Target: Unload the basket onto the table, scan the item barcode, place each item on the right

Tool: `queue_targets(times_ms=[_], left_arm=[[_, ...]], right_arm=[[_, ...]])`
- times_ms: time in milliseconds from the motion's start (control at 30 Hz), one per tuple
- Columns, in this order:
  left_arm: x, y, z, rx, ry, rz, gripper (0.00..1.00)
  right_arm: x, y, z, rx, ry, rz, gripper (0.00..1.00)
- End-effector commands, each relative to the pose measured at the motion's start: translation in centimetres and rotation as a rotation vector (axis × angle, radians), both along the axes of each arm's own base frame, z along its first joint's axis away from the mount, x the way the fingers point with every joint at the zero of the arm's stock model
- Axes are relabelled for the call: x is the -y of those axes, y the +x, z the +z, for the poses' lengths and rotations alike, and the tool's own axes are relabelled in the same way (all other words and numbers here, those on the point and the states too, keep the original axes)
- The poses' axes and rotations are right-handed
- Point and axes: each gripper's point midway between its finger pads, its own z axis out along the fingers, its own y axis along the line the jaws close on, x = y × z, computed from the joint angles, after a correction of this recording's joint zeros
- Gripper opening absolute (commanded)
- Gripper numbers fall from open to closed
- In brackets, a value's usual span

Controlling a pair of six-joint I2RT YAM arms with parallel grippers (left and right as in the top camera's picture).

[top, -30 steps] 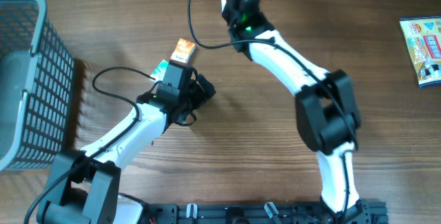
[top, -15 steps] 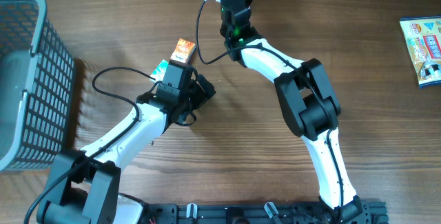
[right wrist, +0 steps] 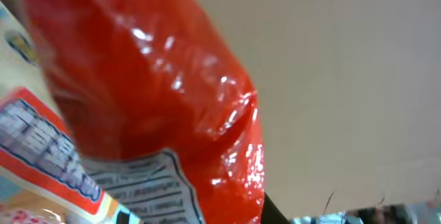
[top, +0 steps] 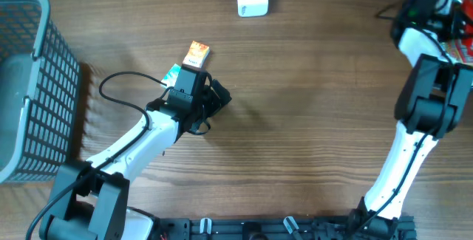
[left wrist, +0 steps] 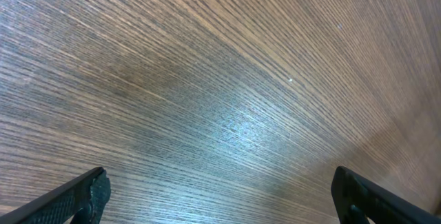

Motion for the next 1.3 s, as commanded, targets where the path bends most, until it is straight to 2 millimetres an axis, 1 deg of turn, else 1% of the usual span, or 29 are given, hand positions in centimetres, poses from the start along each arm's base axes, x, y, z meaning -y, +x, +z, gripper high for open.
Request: queue_targets(times_ms=[0,33,67,100,200,267,300,367,400,433,500,567,600,667,700,733,767,833,867,900,967,1000,1067,1100,1133,1167,1200,1233,1267], left_arm=[[-0.4,0.3,0.3,0.019,0.012,0.005,1.0],[-0.4,0.3,0.3,0.019,0.012,0.005,1.0],[-0.4,0.3,0.3,0.019,0.013,0.006,1.0],[-0.4,0.3,0.3,0.019,0.013,0.006,1.0],[-0.4,0.3,0.3,0.019,0.012,0.005,1.0],[-0.4,0.3,0.3,0.019,0.013,0.006,1.0],[-0.4,0.3,0.3,0.019,0.012,0.006,1.0],[-0.4,0.3,0.3,0.019,0.012,0.006,1.0],[-0.4,0.3,0.3,0.019,0.012,0.006,1.0],[-0.4,0.3,0.3,0.019,0.012,0.006,1.0],[-0.4,0.3,0.3,0.019,0.013,0.006,1.0],[-0.4,0.3,0.3,0.019,0.012,0.006,1.0],[-0.4,0.3,0.3,0.019,0.012,0.005,1.0],[-0.4,0.3,0.3,0.019,0.012,0.005,1.0],[-0.4,0.3,0.3,0.019,0.012,0.006,1.0],[-0.4,0.3,0.3,0.019,0.013,0.006,1.0],[-0.4,0.3,0.3,0.019,0.012,0.006,1.0],[-0.4,0.3,0.3,0.019,0.012,0.005,1.0],[-0.4,0.3,0.3,0.019,0.013,0.006,1.0],[-0.4,0.3,0.3,0.019,0.012,0.006,1.0],[-0.3,0.4,0.4,0.022,0.006,0.011,1.0],[-0.1,0.7,0.6,0.036,-0.001,0.01,1.0],[0.3,-0.1,0.4,0.003,-0.021,-0.025,1.0],[1.4,-0.9,0.7,-0.003,-0.066,-0.125,1.0],[2.0,-1.2,1.1,0.015,-0.084,-0.209,1.0],[1.6,-1.4,1.6,0.021,-0.058,-0.232,1.0],[0.3,-1.4,2.1,0.014,0.003,-0.209,1.0],[-1.2,-1.0,3.2,0.019,0.088,-0.174,1.0],[-2.9,-0.3,5.2,0.043,0.191,-0.141,1.0]], right_arm=[[-0.6,0.1,-2.1,0.128,0.019,0.016,0.12],[-0.7,0.1,-3.1,0.151,0.051,0.032,0.43],[-0.9,0.5,-4.5,0.123,0.121,0.075,0.68],[-1.6,0.9,-7.0,0.071,0.248,0.141,1.0],[-3.1,1.1,-10.5,0.094,0.431,0.19,1.0],[-3.6,0.7,-10.8,0.158,0.474,0.165,1.0],[-4.2,0.8,-10.8,0.204,0.521,0.171,1.0],[-6.2,2.3,-10.3,0.308,0.711,0.232,1.0],[-6.6,2.9,-8.9,0.377,0.787,0.253,1.0],[-6.2,3.1,-6.8,0.442,0.809,0.262,1.0],[-5.7,2.9,-3.7,0.526,0.841,0.282,1.0],[-7.1,3.7,-1.5,0.645,0.965,0.339,1.0],[-8.5,4.5,-0.2,0.696,1.048,0.397,1.0],[-13.8,6.1,5.8,0.834,1.279,0.607,1.0],[-16.0,6.3,7.9,0.885,1.375,0.664,1.0],[-18.3,6.1,9.7,0.92,1.486,0.706,1.0],[-21.9,5.1,12.1,0.96,1.687,0.741,1.0],[-26.9,3.0,14.2,0.943,1.995,0.733,1.0],[-30.3,1.2,14.5,0.867,2.186,0.701,1.0],[-32.2,0.2,13.5,0.809,2.247,0.632,1.0],[-35.0,-0.8,11.4,0.683,2.245,0.623,1.0],[-36.2,-1.1,9.8,0.623,2.2,0.595,1.0],[-37.7,-1.3,8.3,0.555,2.128,0.584,1.0],[-38.6,-1.4,7.8,0.525,2.092,0.592,1.0],[-39.1,-1.4,7.6,0.507,2.076,0.599,1.0],[-39.6,-1.4,7.3,0.488,2.052,0.605,1.0],[-39.8,-1.4,7.1,0.477,2.029,0.608,1.0],[-39.9,-1.4,6.8,0.47,2.003,0.609,1.0],[-39.6,-1.3,6.6,0.471,1.972,0.607,1.0]])
